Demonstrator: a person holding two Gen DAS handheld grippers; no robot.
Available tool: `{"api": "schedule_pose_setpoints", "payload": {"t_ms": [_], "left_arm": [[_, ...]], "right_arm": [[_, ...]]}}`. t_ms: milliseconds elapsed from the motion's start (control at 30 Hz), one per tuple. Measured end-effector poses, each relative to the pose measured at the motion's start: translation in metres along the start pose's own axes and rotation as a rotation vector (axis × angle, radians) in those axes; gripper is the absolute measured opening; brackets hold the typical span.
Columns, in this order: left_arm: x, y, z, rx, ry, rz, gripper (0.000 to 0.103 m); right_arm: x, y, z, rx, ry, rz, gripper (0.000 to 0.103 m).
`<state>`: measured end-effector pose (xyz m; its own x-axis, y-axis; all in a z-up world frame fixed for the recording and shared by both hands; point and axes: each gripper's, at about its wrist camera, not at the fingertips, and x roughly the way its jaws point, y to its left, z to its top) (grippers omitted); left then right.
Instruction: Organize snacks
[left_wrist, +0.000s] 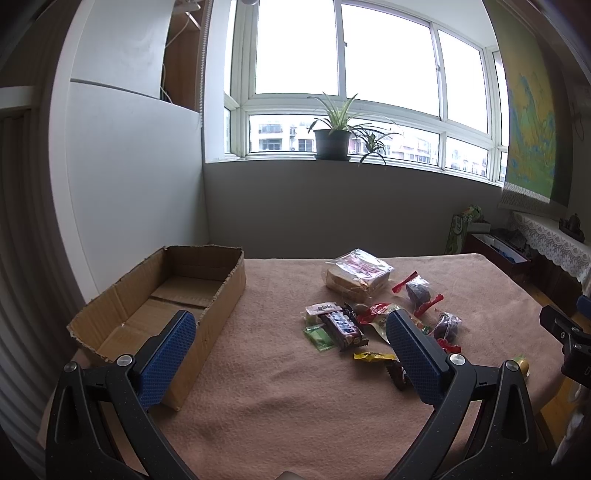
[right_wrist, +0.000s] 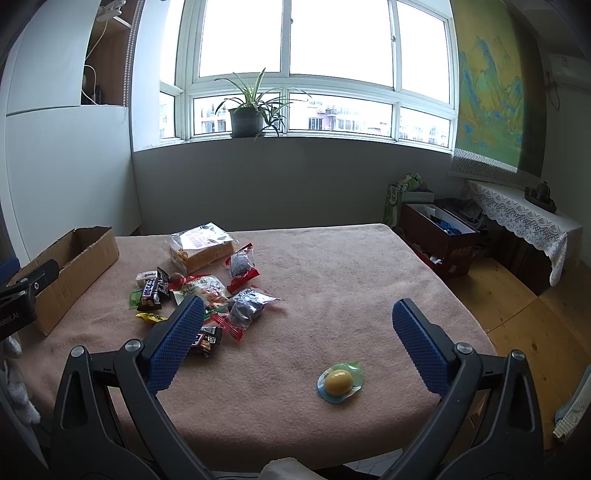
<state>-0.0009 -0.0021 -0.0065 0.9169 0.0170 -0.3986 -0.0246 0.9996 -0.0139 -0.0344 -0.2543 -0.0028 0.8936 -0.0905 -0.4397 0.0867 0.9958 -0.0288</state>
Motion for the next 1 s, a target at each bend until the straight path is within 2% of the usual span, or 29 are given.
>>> {"api": "schedule_pose_setpoints", "payload": {"t_ms": [367, 700, 833, 1000], "left_arm": [[0.005, -0.002, -0.002, 0.006, 0.012, 0.0, 0.102], [0.012, 0.012, -0.001, -0.041, 0.043, -0.018, 0.102], [0.013, 0.002, -0.003, -0.009, 0.052, -0.042, 0.102], [0.017, -0.019, -0.011, 0.057, 0.082, -0.1, 0.102]], "right_arm": [[0.001, -0.007, -0.001, 0.0, 0.011, 0.001, 0.103], [0.009, -0.065, -0.004, 0.089, 0.074, -0.042, 0.103], [0.008, -0.088, -0.01, 0.113, 0.103, -0.056, 0.103], [0.013, -0.093, -0.024, 0.096, 0.15, -0.034, 0.103]]}}
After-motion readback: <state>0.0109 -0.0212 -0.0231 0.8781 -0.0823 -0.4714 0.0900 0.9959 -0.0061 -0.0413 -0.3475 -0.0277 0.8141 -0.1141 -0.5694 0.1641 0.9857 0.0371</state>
